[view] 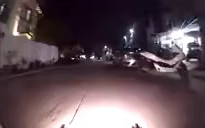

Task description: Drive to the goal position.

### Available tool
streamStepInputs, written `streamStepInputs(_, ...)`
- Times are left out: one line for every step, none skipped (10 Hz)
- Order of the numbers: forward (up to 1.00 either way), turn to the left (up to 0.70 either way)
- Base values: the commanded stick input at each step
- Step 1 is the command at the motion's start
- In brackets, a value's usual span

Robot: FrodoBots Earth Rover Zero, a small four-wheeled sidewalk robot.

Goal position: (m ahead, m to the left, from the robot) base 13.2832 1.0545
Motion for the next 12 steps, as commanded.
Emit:
streamStepInputs(0.85,0.00)
streamStepInputs(0.85,0.00)
streamStepInputs(0.85,0.00)
streamStepInputs(0.85,0.00)
streamStepInputs(0.85,0.00)
streamStepInputs(0.85,0.00)
streamStepInputs(0.85,0.00)
streamStepInputs(0.85,0.00)
streamStepInputs(0.85,0.00)
streamStepInputs(0.85,0.00)
streamStepInputs(0.85,0.00)
streamStepInputs(0.85,0.00)
